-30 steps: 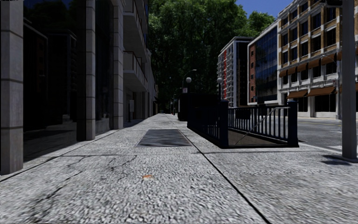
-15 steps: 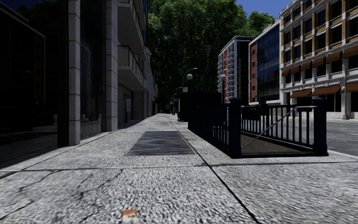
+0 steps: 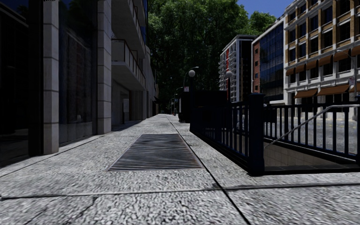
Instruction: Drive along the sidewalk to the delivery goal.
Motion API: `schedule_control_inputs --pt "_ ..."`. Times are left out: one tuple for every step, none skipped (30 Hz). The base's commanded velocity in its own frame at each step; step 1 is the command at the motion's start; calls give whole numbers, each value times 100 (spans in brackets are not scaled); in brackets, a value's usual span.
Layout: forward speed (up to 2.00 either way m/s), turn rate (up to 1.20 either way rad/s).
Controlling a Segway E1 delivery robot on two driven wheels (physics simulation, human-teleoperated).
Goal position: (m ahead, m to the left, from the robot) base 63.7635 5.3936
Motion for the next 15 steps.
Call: schedule_control_inputs --pt "159 0" --pt "159 0" --pt "159 0" --pt "159 0" --pt "159 0" --pt "159 0" --pt "159 0" --pt "159 0" --pt "159 0" --pt "159 0" --pt "159 0" --pt "159 0" --pt "159 0" --pt "159 0" --pt "159 0"
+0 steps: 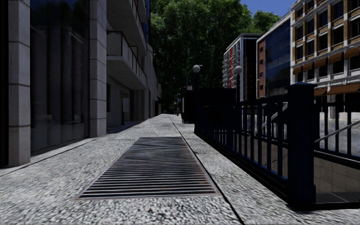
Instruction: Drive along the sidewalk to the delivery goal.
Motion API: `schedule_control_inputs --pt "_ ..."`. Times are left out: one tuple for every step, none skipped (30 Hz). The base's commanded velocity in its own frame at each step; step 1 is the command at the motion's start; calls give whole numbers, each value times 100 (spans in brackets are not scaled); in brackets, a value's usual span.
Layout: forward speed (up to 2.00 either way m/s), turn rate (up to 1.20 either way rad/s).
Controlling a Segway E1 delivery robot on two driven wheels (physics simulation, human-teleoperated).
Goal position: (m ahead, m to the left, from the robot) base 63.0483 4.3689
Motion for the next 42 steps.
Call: schedule_control_inputs --pt "159 0" --pt "159 0" --pt "159 0" --pt "159 0" --pt "159 1" --pt "159 80" --pt "159 120" --pt "159 120" --pt "159 120" --pt "159 118" --pt "159 42" --pt "159 0" --pt "159 0" --pt "159 0" --pt "159 0" --pt "159 0" --pt "159 0" --pt "159 0" --pt "159 0" --pt "159 0" --pt "159 0" --pt "159 0" --pt "159 0" --pt "159 0" --pt "159 0" --pt "159 0" --pt "159 0" --pt "159 0" --pt "159 0" --pt "159 0" --pt "159 0" --pt "159 0" --pt "159 0" --pt "159 0" --pt "159 0" --pt "159 0" --pt "159 0" --pt "159 0" --pt "159 0" --pt "159 0" --pt "159 0" --pt "159 0"
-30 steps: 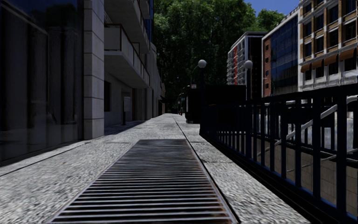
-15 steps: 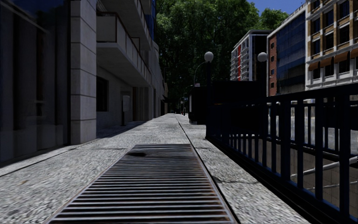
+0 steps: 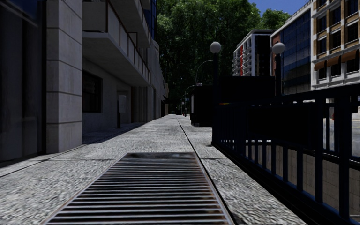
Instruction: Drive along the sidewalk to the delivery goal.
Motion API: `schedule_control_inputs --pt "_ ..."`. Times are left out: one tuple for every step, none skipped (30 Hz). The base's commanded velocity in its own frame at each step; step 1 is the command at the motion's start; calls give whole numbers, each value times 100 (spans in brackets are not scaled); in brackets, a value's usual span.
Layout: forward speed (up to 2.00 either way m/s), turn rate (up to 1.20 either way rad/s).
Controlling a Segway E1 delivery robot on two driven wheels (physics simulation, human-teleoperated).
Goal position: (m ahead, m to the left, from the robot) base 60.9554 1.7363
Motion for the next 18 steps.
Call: schedule_control_inputs --pt "159 0" --pt "159 0" --pt "159 0" --pt "159 0" --pt "159 0" --pt "159 0" --pt "159 0" --pt "159 0" --pt "159 0" --pt "159 0" --pt "159 0" --pt "159 0" --pt "159 0" --pt "159 0" --pt "159 0" --pt "159 0" --pt "159 0" --pt "159 0"
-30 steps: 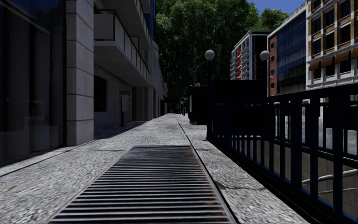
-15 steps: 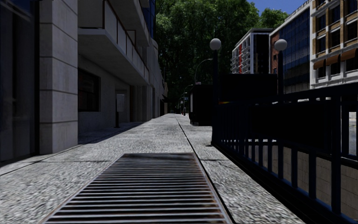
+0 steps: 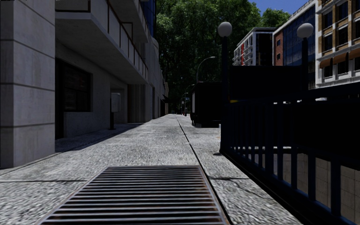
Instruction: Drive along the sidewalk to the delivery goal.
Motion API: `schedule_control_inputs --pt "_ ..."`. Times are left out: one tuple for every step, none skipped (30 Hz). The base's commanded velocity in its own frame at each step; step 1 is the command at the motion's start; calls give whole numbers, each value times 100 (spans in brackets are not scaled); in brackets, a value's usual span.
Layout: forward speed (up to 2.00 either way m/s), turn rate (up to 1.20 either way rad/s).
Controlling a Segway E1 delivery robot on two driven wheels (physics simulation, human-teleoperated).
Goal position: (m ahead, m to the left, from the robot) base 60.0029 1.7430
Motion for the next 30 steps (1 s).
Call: schedule_control_inputs --pt "159 0" --pt "159 0" --pt "159 0" --pt "159 0" --pt "159 12" --pt "159 56" --pt "159 64" --pt "159 61" --pt "159 11" --pt "159 11" --pt "159 1" --pt "159 0" --pt "159 0" --pt "159 0" --pt "159 0" --pt "159 0" --pt "159 0" --pt "159 0" --pt "159 0" --pt "159 0" --pt "159 0" --pt "159 0" --pt "159 0" --pt "159 0" --pt "159 0" --pt "159 19" --pt "159 36" --pt "159 42" --pt "159 42" --pt "159 3"
